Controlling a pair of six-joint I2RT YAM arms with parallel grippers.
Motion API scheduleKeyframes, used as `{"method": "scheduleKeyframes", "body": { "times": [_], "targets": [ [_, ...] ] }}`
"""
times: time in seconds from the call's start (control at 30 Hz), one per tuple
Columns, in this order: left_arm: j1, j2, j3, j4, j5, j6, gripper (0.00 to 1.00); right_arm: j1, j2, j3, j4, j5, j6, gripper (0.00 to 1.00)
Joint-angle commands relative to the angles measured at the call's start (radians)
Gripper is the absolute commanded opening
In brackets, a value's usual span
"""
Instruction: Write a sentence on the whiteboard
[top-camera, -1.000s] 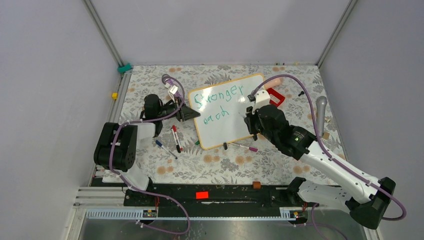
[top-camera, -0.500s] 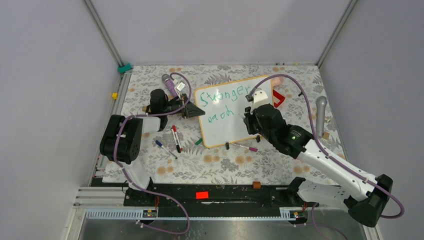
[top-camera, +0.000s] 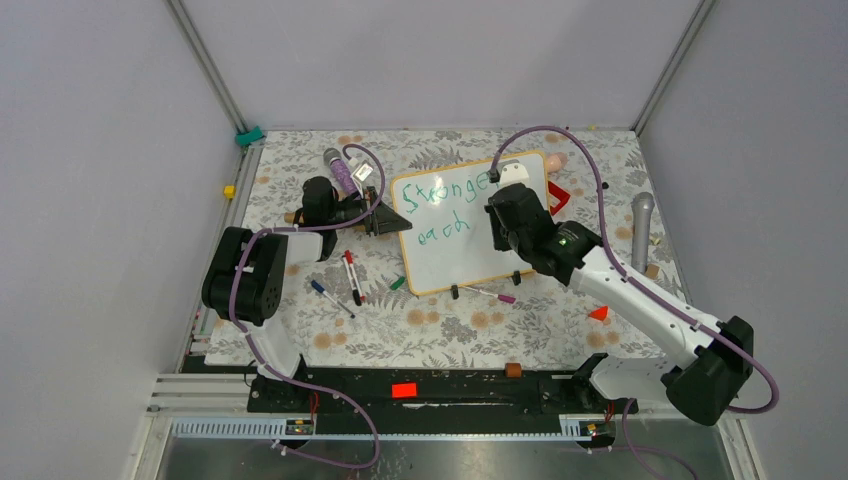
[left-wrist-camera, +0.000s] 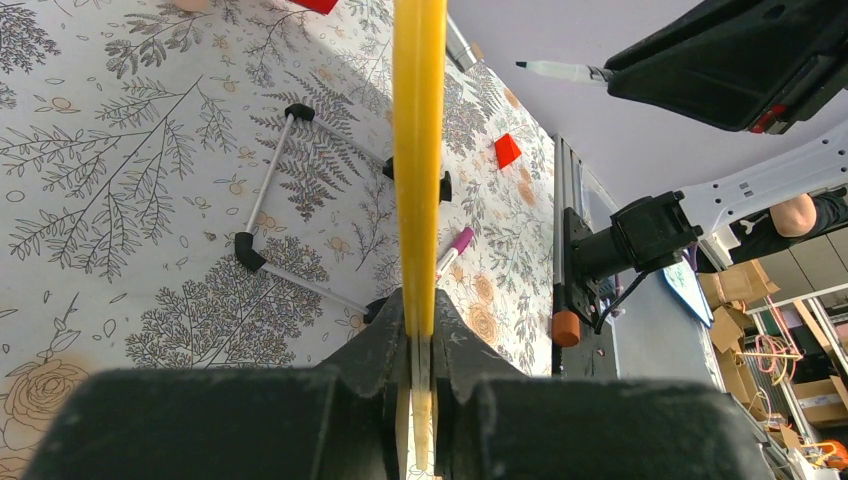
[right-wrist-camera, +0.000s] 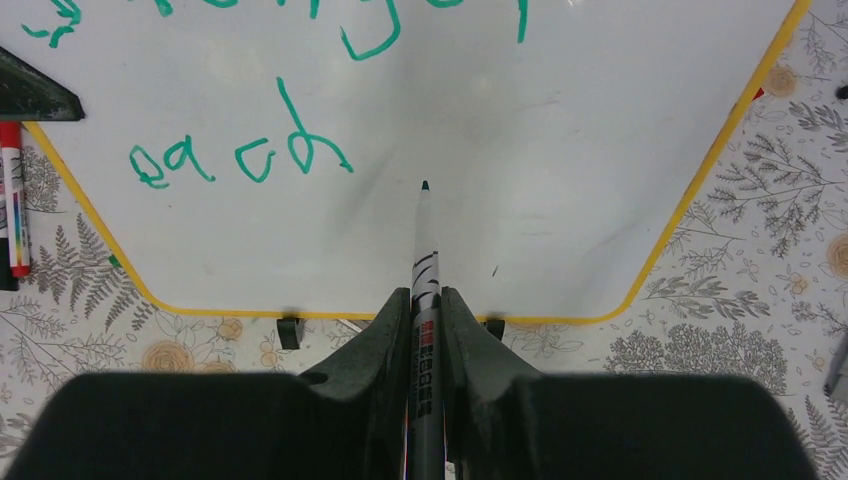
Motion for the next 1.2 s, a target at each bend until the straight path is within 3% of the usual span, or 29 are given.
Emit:
{"method": "scheduleKeyframes", "body": {
  "times": [0.0, 0.23, 1.17],
  "targets": [
    [-0.023, 0.009, 0.008, -0.008, 0.066, 0.029, 0.00, -0.009, 0.054, 0.077, 0.007, -0.030, -0.010, 0.00],
    [-0.023, -0.014, 0.019, -0.138, 0.038, 0.127, 0.00, -0.011, 0.086, 0.063, 0.073, -0.213, -0.027, 0.00],
    [-0.027, -0.037, 0.015, -0.196, 0.016, 0.175, 0.00, 0.001, 0.227, 0.184, 0.135, -0.163, -0.053, 0.00]
  ]
}}
